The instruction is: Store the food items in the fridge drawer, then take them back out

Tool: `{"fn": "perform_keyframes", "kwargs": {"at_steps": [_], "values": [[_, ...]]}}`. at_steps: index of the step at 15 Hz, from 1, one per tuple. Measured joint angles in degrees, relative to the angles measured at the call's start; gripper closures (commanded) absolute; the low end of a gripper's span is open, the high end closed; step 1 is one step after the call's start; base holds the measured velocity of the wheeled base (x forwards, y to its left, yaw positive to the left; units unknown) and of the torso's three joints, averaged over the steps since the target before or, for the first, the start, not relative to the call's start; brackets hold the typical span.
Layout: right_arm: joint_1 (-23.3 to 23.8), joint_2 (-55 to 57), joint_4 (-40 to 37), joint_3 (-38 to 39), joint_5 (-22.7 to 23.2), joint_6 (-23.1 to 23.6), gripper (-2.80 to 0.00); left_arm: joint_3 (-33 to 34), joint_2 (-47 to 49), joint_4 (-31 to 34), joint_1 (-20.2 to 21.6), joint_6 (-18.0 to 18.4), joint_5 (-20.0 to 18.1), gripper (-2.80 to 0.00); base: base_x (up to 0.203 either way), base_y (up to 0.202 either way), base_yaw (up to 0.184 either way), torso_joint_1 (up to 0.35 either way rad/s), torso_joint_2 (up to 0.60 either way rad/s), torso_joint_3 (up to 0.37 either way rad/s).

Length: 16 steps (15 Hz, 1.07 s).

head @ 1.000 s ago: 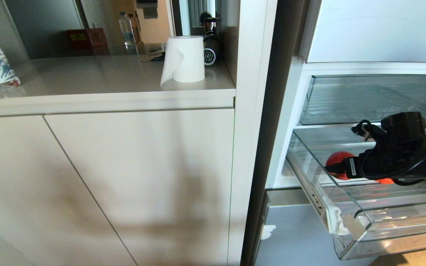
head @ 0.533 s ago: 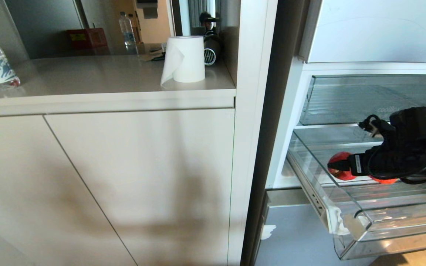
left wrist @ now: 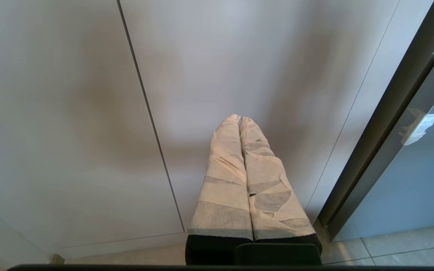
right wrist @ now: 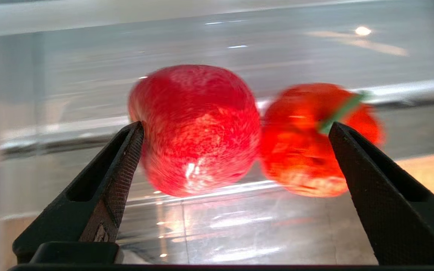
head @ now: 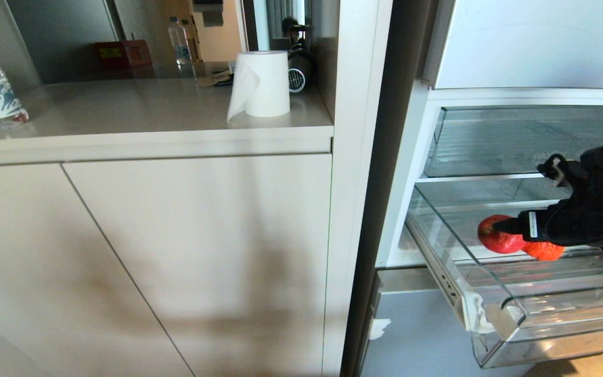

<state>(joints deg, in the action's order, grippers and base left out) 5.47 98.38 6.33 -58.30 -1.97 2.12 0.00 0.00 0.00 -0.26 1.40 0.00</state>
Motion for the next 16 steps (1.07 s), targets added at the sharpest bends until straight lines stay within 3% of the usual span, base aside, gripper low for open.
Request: {"fn": "perform_keyframes", "kwargs": {"at_steps": [10,16], "values": [[3.52,-3.21,-0.07,0.3,-0.74,-0.2,-2.8,0.0,0.0,0.0,-0.01,0.0,0.0,0.0,0.0,0.0,0.0,0.0,0.0,0.0],[1.7,-7.31,-0.1,4.2,2.48,0.5,-2.8,0.0,0.0,0.0,-0.01,0.0,0.0,0.0,0.0,0.0,0.0,0.0,0.0,0.0]]}}
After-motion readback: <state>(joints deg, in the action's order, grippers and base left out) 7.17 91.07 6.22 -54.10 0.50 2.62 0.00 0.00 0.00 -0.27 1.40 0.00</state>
